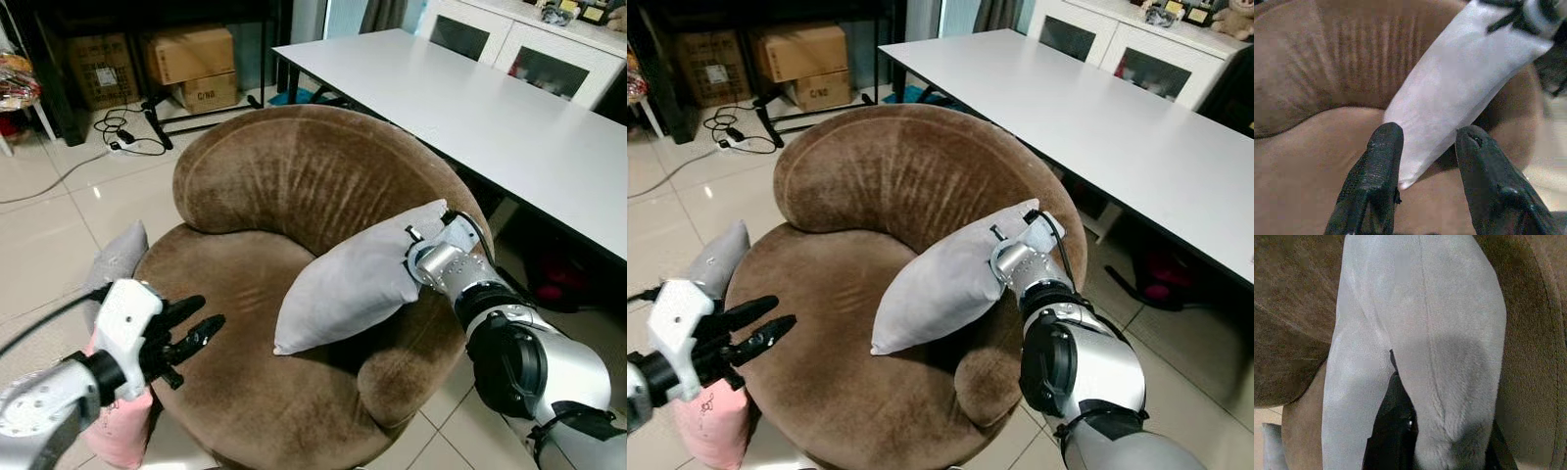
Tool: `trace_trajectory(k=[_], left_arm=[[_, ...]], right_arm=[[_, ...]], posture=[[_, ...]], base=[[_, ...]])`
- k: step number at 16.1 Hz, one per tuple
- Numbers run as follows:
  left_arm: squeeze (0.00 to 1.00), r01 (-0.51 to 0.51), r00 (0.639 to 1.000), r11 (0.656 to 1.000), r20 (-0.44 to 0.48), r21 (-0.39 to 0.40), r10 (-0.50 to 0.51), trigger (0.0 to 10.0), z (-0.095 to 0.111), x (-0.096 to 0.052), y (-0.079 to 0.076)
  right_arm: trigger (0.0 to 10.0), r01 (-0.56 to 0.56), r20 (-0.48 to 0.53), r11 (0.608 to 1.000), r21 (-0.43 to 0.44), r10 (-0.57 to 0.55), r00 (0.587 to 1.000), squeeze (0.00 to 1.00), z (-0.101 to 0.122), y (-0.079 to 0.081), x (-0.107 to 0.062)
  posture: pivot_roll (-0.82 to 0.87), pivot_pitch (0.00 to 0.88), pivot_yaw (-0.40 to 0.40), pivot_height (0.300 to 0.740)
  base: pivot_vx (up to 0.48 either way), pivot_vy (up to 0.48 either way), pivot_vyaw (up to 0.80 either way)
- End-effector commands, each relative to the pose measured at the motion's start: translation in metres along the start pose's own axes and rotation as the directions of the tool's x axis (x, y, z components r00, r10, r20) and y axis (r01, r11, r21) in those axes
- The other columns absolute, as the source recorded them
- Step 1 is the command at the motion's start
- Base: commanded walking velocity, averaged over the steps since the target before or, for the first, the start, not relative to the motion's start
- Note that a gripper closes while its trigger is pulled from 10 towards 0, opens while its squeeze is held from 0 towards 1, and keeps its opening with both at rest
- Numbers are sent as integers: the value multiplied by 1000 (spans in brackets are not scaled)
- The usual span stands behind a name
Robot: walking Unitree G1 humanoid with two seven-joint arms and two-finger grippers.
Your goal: Move the pillow to the sofa from floor
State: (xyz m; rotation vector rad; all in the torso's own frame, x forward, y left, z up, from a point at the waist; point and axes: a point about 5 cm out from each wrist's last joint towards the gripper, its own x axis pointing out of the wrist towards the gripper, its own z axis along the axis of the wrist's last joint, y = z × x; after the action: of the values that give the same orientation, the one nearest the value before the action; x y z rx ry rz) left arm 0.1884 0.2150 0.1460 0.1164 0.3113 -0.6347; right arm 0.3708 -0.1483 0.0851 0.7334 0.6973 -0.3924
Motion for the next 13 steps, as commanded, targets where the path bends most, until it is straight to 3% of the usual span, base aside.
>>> trace_trajectory(k=[1, 3, 4, 7, 10, 11, 12, 13], left_arm=[[176, 39, 999, 999, 15, -11, -39, 10000, 6, -3, -4], [173, 80, 997, 996, -7, -26, -80, 10000, 5, -7, -6], [176, 87, 996, 996, -17, -23, -87, 10000, 5, -10, -7], [173, 106, 994, 994, -12, -19, -107, 10000, 10, -14, -9], [169, 116, 993, 992, -5, -44, -116, 10000, 6, -14, -13], [169, 130, 991, 990, -8, -49, -130, 10000, 6, -13, -16], [165, 129, 992, 991, -8, -45, -130, 10000, 6, -12, -17], [169, 92, 996, 996, 16, -13, -92, 10000, 9, -8, -16]], right_arm=[[10000, 17, 21, 1000, 6, -17, 1000, 1000, 5, -4, 0], [10000, -22, 21, 1000, 3, 21, 1000, 1000, 5, -1, 0], [10000, -64, 28, 996, -54, 65, 997, 1000, 6, 1, -1], [10000, -115, 75, 993, -33, 117, 990, 1000, 21, 0, -5], [10000, -84, 179, 987, -139, 108, 978, 1000, 52, -26, -20], [10000, -85, 218, 983, -164, 120, 969, 1000, 62, -38, -32], [10000, -86, 227, 980, -177, 126, 966, 1000, 65, -41, -37], [10000, -156, 237, 973, -171, 194, 952, 1000, 68, -40, -49]], posture=[[89, 0, -99, 740], [88, 0, -100, 740], [85, 0, -98, 740], [54, 0, -74, 740], [22, 0, -50, 740], [17, 0, -51, 740], [17, 0, -53, 740], [23, 0, -65, 740]], base=[[0, 0, 0], [0, 0, 0], [0, 0, 0], [0, 0, 0], [0, 0, 0], [0, 0, 0], [0, 0, 0], [0, 0, 0]])
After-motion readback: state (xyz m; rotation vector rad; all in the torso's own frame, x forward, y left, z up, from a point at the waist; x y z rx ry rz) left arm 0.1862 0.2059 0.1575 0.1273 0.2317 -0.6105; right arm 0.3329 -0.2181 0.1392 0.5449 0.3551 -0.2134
